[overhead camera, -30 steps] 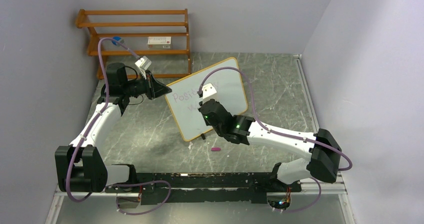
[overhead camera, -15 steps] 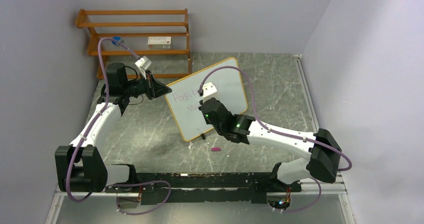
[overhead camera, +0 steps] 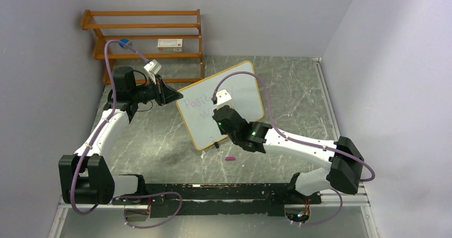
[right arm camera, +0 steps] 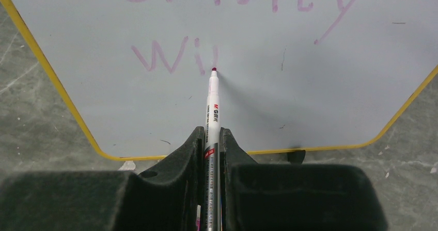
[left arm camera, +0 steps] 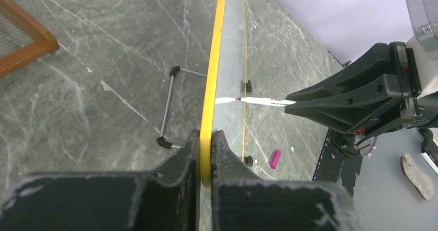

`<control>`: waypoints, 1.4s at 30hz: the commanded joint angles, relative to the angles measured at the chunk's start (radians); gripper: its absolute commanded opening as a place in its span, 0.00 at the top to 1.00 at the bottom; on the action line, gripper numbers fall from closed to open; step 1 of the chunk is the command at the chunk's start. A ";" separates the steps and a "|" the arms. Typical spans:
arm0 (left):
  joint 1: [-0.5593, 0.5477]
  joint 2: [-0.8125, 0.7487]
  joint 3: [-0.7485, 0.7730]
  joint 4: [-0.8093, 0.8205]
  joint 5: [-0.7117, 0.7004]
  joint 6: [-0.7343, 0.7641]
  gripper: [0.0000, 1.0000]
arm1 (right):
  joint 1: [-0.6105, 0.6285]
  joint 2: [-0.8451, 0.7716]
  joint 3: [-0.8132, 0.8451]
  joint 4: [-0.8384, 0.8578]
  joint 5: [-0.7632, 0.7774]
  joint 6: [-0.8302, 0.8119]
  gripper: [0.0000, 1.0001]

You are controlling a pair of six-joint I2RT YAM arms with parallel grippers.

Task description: Write a sentence on the whiteboard

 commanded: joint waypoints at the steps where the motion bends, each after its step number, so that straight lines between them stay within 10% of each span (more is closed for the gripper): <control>1: -0.012 0.012 0.000 -0.027 -0.046 0.083 0.95 | -0.007 0.013 -0.009 -0.013 -0.007 0.020 1.00; 42: -0.013 0.011 0.001 -0.027 -0.042 0.083 0.95 | -0.029 -0.002 0.014 0.081 0.081 -0.029 1.00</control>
